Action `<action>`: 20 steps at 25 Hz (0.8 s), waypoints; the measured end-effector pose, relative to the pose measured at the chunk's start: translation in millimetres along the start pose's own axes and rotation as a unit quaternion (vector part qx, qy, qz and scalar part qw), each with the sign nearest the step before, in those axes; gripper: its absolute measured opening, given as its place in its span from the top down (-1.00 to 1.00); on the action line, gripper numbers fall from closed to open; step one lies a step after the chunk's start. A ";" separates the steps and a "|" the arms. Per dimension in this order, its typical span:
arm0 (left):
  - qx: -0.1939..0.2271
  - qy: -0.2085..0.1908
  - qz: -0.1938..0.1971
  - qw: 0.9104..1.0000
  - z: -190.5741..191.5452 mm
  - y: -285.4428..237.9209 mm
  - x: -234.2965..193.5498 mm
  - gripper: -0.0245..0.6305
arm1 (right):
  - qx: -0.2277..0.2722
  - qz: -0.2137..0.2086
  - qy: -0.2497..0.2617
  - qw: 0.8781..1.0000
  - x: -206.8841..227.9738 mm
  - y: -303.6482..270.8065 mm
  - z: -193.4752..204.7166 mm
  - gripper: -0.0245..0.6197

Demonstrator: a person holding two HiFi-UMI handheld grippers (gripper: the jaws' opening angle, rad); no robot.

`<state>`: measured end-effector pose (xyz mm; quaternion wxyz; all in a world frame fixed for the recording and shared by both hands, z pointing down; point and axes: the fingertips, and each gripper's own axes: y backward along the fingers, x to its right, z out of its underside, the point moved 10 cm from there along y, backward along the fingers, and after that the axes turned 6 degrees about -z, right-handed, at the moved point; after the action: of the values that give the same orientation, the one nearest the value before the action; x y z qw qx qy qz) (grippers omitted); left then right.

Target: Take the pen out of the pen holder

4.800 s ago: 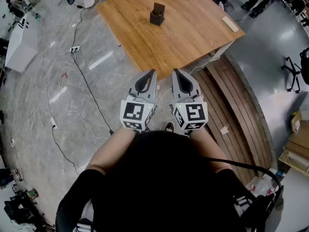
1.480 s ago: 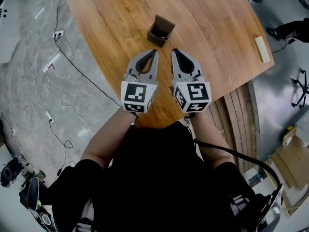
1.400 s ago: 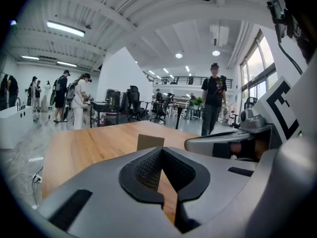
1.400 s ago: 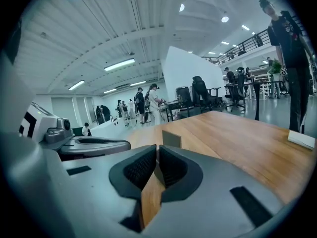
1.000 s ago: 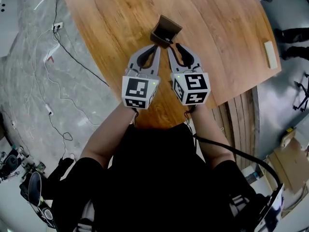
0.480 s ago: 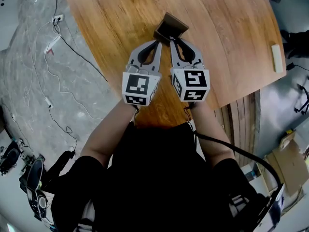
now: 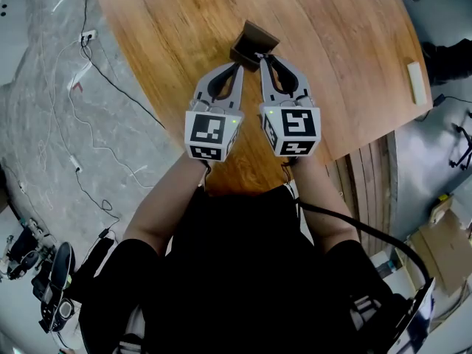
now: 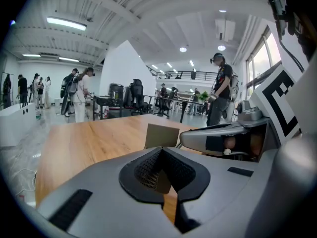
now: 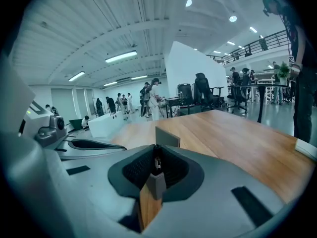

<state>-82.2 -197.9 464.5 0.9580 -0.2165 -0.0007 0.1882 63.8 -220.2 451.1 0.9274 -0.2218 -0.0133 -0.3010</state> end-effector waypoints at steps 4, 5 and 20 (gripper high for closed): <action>0.018 -0.004 -0.004 1.000 -17.2 14.3 3.0 0.93 | 0.018 0.005 0.010 1.000 -7.4 17.2 -19.8 0.80; 0.021 -0.006 -0.005 1.000 -21.0 19.2 3.8 0.93 | 0.023 0.006 0.013 1.000 -10.0 22.5 -24.8 0.80; 0.078 -0.020 -0.016 0.997 -53.4 110.5 27.2 0.93 | 0.084 0.016 0.049 0.995 -61.9 113.0 -72.6 0.80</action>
<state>-92.3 -117.9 368.0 0.9745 -0.1375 -0.0086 0.1769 69.0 -135.1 330.3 0.9468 -0.1283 0.0109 -0.2949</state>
